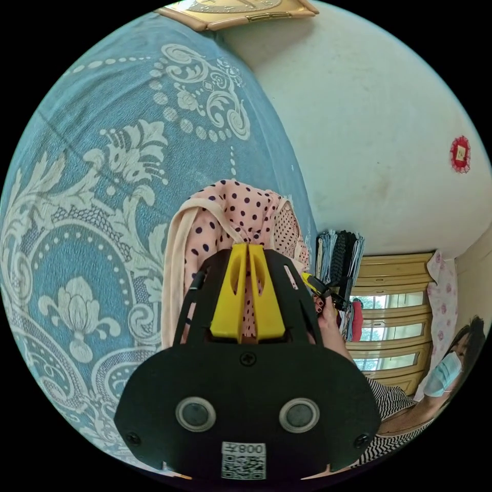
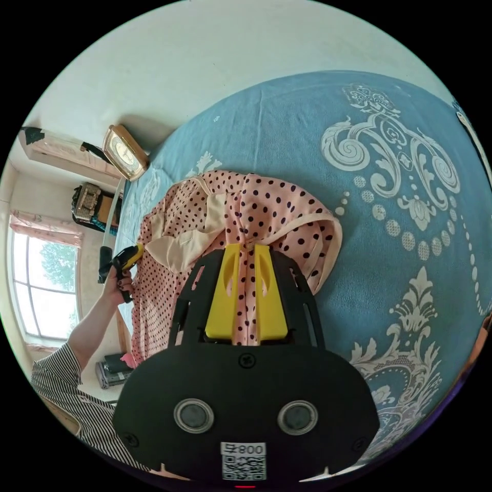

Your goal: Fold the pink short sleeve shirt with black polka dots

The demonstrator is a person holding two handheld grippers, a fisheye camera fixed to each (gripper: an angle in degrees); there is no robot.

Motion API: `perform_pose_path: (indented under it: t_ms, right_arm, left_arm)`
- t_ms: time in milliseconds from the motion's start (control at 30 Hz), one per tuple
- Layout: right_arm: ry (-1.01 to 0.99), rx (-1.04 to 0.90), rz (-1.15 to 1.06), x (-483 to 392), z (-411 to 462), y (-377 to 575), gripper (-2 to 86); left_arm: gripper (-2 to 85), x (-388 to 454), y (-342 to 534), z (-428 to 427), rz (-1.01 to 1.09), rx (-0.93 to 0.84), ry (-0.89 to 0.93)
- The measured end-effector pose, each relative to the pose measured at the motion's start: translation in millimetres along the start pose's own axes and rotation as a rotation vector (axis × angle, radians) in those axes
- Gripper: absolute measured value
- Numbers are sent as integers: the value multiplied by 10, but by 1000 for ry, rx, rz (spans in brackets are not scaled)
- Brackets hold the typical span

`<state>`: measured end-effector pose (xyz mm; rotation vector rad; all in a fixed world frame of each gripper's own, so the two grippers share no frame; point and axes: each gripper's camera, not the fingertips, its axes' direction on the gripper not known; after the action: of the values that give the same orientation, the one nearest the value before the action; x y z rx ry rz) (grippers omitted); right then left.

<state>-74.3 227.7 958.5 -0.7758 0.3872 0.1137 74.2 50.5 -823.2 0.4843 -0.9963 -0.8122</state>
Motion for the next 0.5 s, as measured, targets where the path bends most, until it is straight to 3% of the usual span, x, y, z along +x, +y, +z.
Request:
perform_pose_path:
  t_ms: [500]
  right_arm:
    - [11,126,-52,-479,-374,-969,12]
  left_arm:
    - [6,721,-750,-86,147,93,3]
